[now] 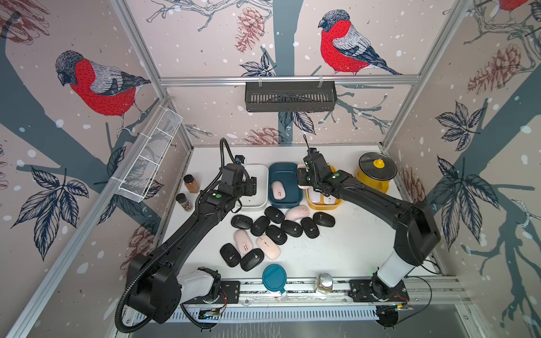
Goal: Place the mice by color into the storage box
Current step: Place the mouse in the storage box.
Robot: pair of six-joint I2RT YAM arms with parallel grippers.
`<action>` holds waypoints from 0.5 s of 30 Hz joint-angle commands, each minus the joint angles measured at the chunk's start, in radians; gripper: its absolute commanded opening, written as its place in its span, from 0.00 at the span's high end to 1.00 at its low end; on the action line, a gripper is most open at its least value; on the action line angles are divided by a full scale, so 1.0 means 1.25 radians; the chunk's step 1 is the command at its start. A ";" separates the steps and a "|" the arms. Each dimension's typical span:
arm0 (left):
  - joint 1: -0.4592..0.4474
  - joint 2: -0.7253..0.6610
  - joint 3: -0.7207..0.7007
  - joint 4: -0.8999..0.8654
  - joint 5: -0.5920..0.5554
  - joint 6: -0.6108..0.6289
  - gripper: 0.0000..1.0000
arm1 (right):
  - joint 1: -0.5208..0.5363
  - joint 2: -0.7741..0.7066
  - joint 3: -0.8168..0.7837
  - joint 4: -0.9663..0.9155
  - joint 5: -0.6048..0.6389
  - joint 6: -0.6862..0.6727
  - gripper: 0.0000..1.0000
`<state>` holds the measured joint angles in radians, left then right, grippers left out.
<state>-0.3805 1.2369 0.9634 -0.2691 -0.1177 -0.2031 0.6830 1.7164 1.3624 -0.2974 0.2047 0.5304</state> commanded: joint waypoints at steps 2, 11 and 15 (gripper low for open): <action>0.001 -0.004 0.002 0.013 -0.016 0.007 0.26 | 0.014 0.076 0.060 0.022 0.031 -0.056 0.44; 0.001 -0.004 0.000 0.015 -0.019 0.011 0.26 | 0.025 0.224 0.156 -0.003 0.024 -0.086 0.44; 0.001 -0.001 0.000 0.014 -0.020 0.012 0.26 | 0.025 0.272 0.190 -0.026 0.025 -0.095 0.43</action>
<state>-0.3805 1.2346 0.9634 -0.2687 -0.1326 -0.2020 0.7139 2.0342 1.5776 -0.3119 0.2180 0.4366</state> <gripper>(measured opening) 0.737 0.590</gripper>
